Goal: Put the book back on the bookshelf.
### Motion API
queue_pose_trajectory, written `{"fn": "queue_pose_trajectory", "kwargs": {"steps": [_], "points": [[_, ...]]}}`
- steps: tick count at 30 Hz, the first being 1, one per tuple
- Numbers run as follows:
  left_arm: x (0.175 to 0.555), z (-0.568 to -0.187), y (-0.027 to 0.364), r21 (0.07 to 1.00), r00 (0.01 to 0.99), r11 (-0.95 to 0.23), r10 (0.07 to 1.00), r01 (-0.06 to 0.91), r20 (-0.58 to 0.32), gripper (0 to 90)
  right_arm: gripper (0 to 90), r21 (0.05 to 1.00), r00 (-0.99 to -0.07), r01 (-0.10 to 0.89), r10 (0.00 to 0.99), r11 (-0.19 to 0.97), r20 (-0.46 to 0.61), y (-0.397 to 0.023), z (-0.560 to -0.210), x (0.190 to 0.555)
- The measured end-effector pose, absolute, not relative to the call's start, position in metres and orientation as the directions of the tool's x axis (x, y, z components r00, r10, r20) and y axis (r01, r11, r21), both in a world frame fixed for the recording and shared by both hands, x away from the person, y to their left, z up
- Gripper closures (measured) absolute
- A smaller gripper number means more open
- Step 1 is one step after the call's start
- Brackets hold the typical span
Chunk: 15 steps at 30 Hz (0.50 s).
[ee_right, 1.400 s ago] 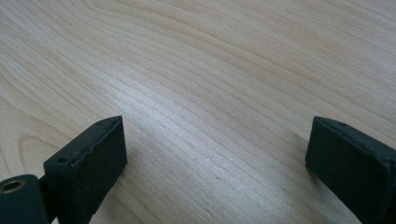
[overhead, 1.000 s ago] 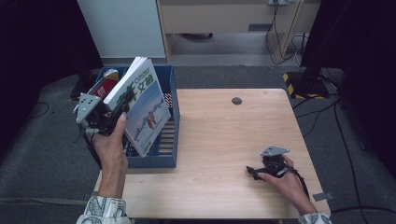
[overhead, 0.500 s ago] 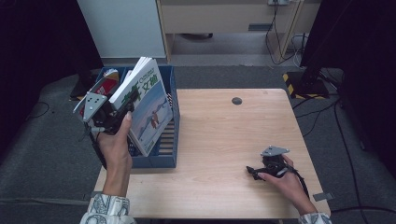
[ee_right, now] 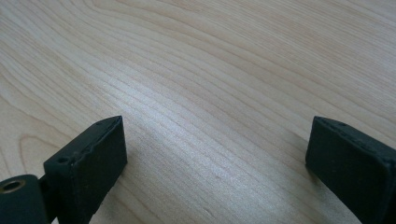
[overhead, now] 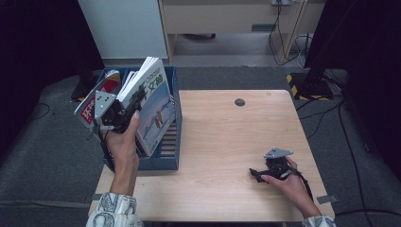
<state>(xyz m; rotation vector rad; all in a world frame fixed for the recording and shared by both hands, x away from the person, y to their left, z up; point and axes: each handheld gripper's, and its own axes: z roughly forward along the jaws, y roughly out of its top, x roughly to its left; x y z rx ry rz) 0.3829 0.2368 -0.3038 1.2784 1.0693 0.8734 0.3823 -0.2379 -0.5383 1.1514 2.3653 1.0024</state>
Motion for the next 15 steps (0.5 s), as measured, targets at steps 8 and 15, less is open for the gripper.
{"fn": "queue_pose_trajectory", "kwargs": {"steps": [8, 15], "points": [[0.388, -0.309, 0.236, 0.992, 0.296, 0.113, 0.947, 0.065, -0.127, 73.7, 5.6, 0.714, -0.622, 0.555, 0.783, 0.427, 0.014, -0.238, -0.538, 0.382], [0.392, -0.315, 0.232, 0.990, 0.300, 0.121, 0.944, 0.072, -0.137, 73.6, 5.6, 0.714, -0.621, 0.555, 0.783, 0.427, 0.014, -0.238, -0.538, 0.382]]}}
